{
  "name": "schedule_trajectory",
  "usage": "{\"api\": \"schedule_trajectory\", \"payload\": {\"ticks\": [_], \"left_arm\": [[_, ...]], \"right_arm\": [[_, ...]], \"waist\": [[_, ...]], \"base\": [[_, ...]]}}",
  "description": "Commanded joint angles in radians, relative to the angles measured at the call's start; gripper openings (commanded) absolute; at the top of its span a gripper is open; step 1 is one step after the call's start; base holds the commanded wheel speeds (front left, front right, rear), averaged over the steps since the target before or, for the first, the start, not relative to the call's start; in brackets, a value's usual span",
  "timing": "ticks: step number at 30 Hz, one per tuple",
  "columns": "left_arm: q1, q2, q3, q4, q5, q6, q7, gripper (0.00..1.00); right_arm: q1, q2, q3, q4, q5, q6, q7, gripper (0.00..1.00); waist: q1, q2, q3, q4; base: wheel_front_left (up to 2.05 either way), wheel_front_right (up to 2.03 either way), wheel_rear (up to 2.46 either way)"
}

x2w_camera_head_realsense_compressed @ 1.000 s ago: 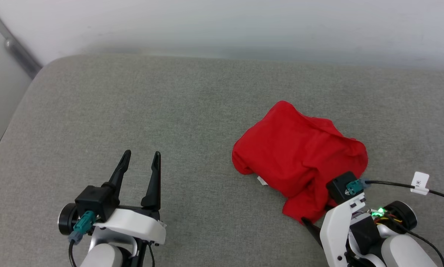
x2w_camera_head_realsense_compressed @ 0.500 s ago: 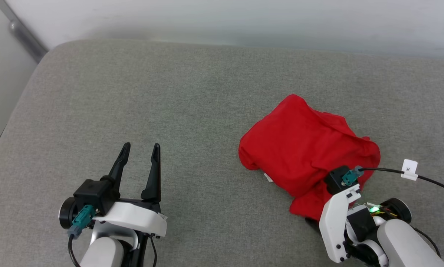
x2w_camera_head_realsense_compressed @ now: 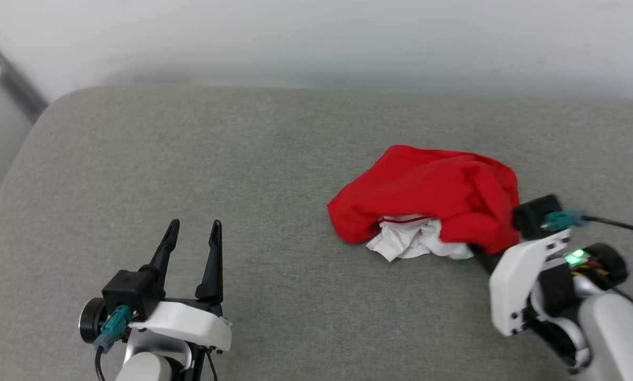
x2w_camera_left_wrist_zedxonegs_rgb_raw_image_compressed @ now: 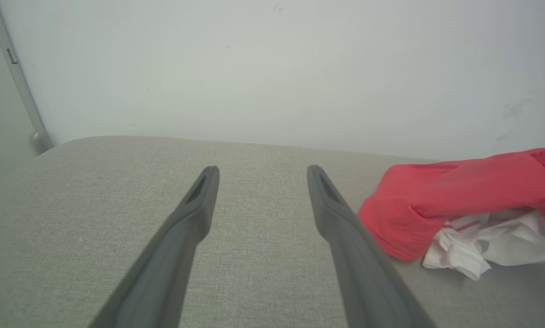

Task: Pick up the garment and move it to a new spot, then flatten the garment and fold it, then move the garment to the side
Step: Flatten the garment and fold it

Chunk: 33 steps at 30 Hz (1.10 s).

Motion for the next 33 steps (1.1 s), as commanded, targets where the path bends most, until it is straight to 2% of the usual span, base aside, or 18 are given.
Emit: {"api": "schedule_trajectory", "payload": {"ticks": [1, 8, 12, 15, 16, 19, 20, 21, 22, 27, 28, 30, 31, 33], "left_arm": [[0.013, 0.001, 0.006, 0.001, 0.006, -0.001, -0.002, 1.0], [0.025, 0.001, 0.008, -0.004, 0.01, 0.0, -0.002, 1.0], [0.027, 0.001, 0.004, -0.002, 0.008, -0.001, -0.002, 1.0], [0.027, 0.0, 0.002, 0.0, 0.006, -0.002, -0.002, 1.0], [0.027, 0.001, 0.001, 0.002, 0.004, -0.004, -0.002, 1.0], [0.031, 0.004, 0.001, 0.007, 0.002, -0.001, -0.002, 1.0], [0.033, 0.005, 0.002, 0.008, 0.002, -0.001, -0.002, 1.0], [0.034, 0.006, 0.004, 0.01, 0.001, 0.0, -0.002, 1.0], [0.036, 0.007, 0.004, 0.011, 0.0, 0.001, -0.002, 1.0], [0.051, 0.012, 0.001, 0.018, -0.004, 0.004, 0.0, 1.0], [0.051, 0.012, 0.001, 0.018, -0.004, 0.004, 0.0, 1.0], [0.059, 0.015, 0.0, 0.02, -0.006, 0.006, 0.002, 1.0], [0.072, 0.017, 0.002, 0.016, -0.007, 0.012, 0.007, 1.0], [0.081, 0.018, 0.003, 0.011, -0.008, 0.016, 0.009, 1.0]], "right_arm": [[0.02, -0.008, -0.042, -0.036, -0.023, 0.0, -0.001, 0.0], [0.105, 0.034, -0.316, -0.159, -0.095, 0.0, 0.038, 0.0], [0.193, 0.091, -0.471, -0.141, -0.102, 0.0, 0.063, 0.0], [0.24, 0.119, -0.518, -0.112, -0.109, 0.0, 0.068, 0.0], [0.279, 0.155, -0.549, -0.081, -0.102, 0.0, 0.059, 0.0], [0.325, 0.188, -0.555, -0.025, -0.102, 0.0, 0.029, 0.0], [0.334, 0.195, -0.551, -0.01, -0.1, 0.0, 0.008, 0.13], [0.34, 0.2, -0.546, 0.003, -0.099, 0.0, -0.022, 0.47], [0.342, 0.205, -0.544, 0.012, -0.094, 0.0, -0.057, 1.0], [0.362, 0.215, -0.521, 0.023, -0.104, 0.0, -0.278, 1.0], [0.362, 0.215, -0.521, 0.023, -0.104, 0.0, -0.278, 1.0], [0.368, 0.219, -0.52, 0.009, -0.109, 0.0, -0.375, 1.0], [0.388, 0.223, -0.515, -0.014, -0.13, 0.0, -0.493, 1.0], [0.395, 0.226, -0.507, -0.035, -0.137, 0.0, -0.549, 1.0]], "waist": [[0.0, 0.0, -0.019, -0.026], [0.0, 0.0, -0.028, -0.074], [0.0, 0.0, -0.025, -0.083], [0.0, 0.0, -0.022, -0.084], [0.0, 0.0, -0.02, -0.084], [0.0, 0.0, -0.02, -0.084], [0.0, 0.0, -0.02, -0.085], [0.0, 0.0, -0.021, -0.085], [0.0, 0.0, -0.024, -0.086], [0.0, 0.0, -0.049, -0.089], [0.0, 0.0, -0.049, -0.089], [0.0, 0.0, -0.064, -0.091], [0.0, 0.0, -0.083, -0.097], [0.0, 0.0, -0.093, -0.101]], "base": [[0.0, 0.0, 0.0], [0.0, 0.0, 0.0], [0.0, 0.0, 0.0], [0.0, 0.0, 0.0], [0.0, 0.0, 0.0], [0.0, 0.0, 0.0], [0.0, 0.0, 0.0], [0.0, 0.0, 0.0], [0.0, 0.0, 0.0], [0.0, 0.0, 0.0], [0.0, 0.0, 0.0], [0.0, 0.0, 0.0], [0.0, 0.0, 0.0], [0.0, 0.0, 0.0]]}}
